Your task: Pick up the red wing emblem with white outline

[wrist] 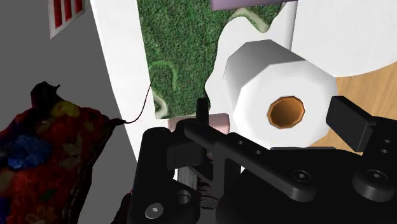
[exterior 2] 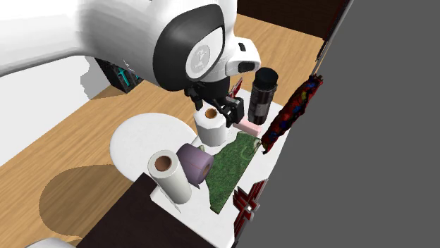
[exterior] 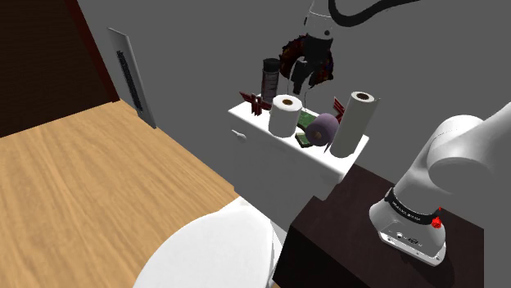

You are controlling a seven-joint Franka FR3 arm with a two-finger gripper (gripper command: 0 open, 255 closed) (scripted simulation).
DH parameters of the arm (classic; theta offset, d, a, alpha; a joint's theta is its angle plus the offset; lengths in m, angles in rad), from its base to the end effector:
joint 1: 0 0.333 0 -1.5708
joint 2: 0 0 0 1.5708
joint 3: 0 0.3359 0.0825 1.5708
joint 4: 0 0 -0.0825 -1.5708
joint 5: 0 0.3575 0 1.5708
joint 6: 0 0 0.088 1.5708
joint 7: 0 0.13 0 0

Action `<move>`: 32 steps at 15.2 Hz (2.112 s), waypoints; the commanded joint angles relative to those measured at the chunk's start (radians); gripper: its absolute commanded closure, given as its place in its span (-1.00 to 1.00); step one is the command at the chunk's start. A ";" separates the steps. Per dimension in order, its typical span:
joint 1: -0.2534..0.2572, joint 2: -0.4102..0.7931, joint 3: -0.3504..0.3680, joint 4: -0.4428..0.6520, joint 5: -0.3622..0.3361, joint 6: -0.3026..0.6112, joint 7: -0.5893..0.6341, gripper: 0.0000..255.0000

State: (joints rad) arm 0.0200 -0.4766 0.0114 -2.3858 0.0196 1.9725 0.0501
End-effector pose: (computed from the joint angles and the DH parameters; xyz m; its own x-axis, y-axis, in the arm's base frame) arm 0.3796 0.0140 0.5043 0.9977 -0.0274 0.0625 -0.0264 -0.9995 -0.0164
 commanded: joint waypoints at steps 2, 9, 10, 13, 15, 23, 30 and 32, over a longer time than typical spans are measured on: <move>0.007 0.097 0.018 0.033 -0.015 0.101 0.003 -1.00; 0.015 0.331 0.056 0.155 -0.077 0.292 0.026 -1.00; 0.017 0.366 0.061 0.177 -0.090 0.315 0.032 -1.00; 0.021 0.437 0.069 0.229 -0.118 0.357 0.045 -1.00; 0.021 0.448 0.068 0.213 -0.122 0.383 0.049 -1.00; 0.020 0.483 0.068 0.173 -0.134 0.457 0.062 1.00; 0.020 0.485 0.068 0.175 -0.135 0.457 0.061 1.00; 0.020 0.484 0.068 0.176 -0.134 0.456 0.061 1.00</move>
State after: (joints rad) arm 0.0397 0.0076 0.0792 -2.2104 -0.1148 2.4291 0.1116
